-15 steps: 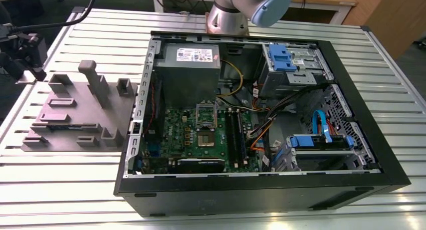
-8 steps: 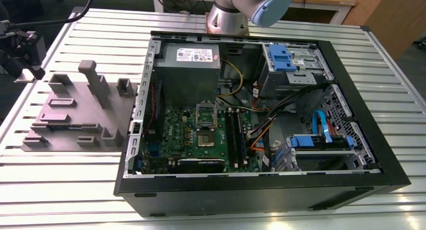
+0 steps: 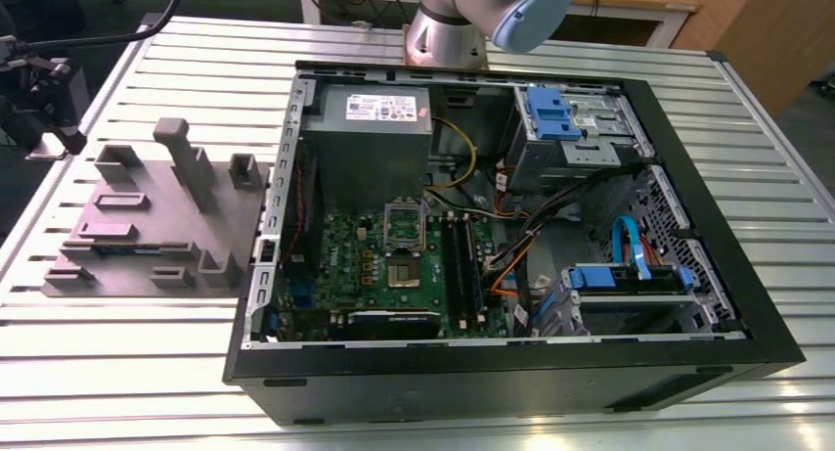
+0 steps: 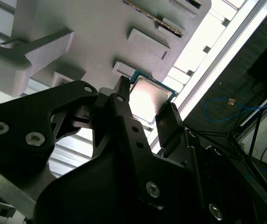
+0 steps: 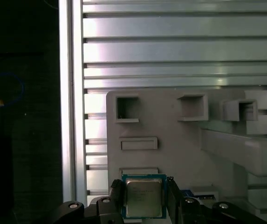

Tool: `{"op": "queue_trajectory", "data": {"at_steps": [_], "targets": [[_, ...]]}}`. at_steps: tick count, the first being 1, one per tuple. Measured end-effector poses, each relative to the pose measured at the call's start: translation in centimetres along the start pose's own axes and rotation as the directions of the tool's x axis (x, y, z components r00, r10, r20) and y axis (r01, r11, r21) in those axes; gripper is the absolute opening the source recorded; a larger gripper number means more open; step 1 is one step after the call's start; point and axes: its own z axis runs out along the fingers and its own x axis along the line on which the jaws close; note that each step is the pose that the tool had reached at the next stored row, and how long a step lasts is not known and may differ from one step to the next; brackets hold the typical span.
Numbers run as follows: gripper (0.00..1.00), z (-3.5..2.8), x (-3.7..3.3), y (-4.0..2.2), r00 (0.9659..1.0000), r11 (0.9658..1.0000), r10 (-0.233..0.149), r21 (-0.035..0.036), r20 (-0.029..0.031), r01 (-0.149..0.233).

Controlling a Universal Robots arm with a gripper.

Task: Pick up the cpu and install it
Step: 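Pick up the cpu and move it towards the insertion slot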

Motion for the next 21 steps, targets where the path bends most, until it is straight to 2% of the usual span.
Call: {"op": "queue_trajectory", "data": {"at_steps": [21], "targets": [[0.47, -0.90, -0.02, 0.02, 1.0000, 1.0000, 0.000, 0.0001, 0.0000, 0.000]]}}
